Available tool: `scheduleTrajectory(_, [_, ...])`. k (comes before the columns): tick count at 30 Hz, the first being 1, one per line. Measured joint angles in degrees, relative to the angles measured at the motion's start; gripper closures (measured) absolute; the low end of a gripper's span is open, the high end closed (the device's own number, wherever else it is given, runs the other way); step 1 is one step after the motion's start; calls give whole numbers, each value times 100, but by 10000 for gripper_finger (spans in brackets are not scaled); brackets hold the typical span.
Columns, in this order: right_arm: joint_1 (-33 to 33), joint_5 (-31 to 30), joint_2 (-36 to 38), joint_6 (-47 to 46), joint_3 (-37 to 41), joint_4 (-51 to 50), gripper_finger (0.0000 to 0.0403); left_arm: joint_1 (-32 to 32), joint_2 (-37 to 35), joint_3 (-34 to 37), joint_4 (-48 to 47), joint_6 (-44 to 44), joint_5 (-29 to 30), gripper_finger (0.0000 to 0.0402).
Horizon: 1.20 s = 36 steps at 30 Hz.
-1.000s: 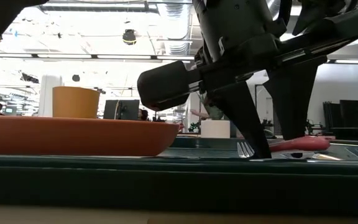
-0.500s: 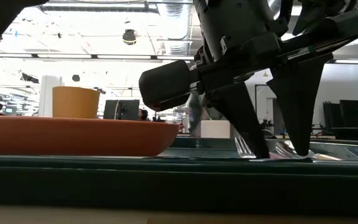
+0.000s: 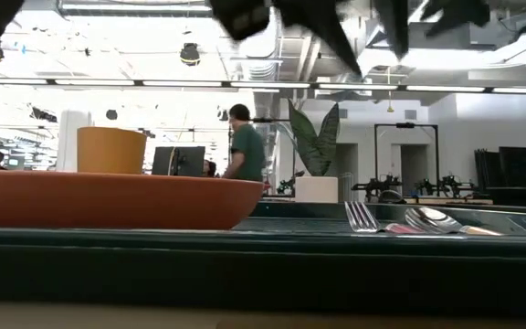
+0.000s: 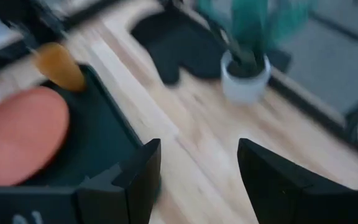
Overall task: Pick and place plate/cup/fork/spoon on tray
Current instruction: Return to Home Position
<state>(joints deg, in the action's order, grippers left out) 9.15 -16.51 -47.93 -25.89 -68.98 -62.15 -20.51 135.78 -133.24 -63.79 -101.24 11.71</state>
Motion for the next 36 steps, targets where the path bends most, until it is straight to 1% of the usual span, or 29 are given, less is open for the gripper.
scheduleTrajectory(3, [0,-24,5,533,-515,191,164,80,-640,-14,44,992,477,267])
scheduleTrajectory(7, [0,-46,-14,1281,-1227,197,164,222,-1615,-25,165,2608,1077,267])
scheduleTrajectory(10, [-2,-106,-9,1577,-1579,191,164,358,-2384,-25,-19,3839,1223,267])
scheduleTrajectory(12, [0,-358,59,1550,-1695,230,164,421,-2876,-25,-237,4659,1267,267])
scheduleTrajectory(13, [0,-487,104,1547,-1697,352,164,438,-3111,-26,-319,5001,1440,267])
scheduleTrajectory(14, [1,-564,167,1571,-1697,502,164,408,-3330,-25,-471,5356,1830,267])
scheduleTrajectory(16, [0,-588,330,1626,-1691,838,164,271,-3752,-23,-733,6074,2830,267])
scheduleTrajectory(17, [0,-584,413,1671,-1669,1012,164,207,-3985,-15,-990,6319,3169,267])
scheduleTrajectory(18, [0,-567,524,1674,-1617,1163,164,184,-4243,-14,-1268,6500,3351,267])
scheduleTrajectory(20, [-1,-540,823,1593,-1356,1441,164,104,-4823,103,-1666,6593,3563,267])
scheduleTrajectory(22, [-1,-542,1173,1433,-883,1911,164,-37,-5403,429,-1903,6609,3759,267])
scheduleTrajectory(23, [0,-540,1347,1345,-573,2208,164,-102,-5675,661,-1917,6621,3766,267])
scheduleTrajectory(25, [0,-464,1649,1188,172,2912,164,-180,-6323,1340,-1877,6642,3701,267])
scheduleTrajectory(28, [-2,-435,2042,1004,1299,3995,164,-289,-7396,2751,-1392,6520,3657,267])
scheduleTrajectory(30, [-2,-439,2235,793,1946,4659,164,-372,-8241,3899,-700,6487,3627,267])
scheduleTrajectory(34, [0,-442,2340,380,2978,5694,164,-472,-10145,6364,1186,6782,2988,267])
scheduleTrajectory(36, [3,-485,2355,228,3325,5966,164,-470,-11017,7508,2012,6922,2824,267])
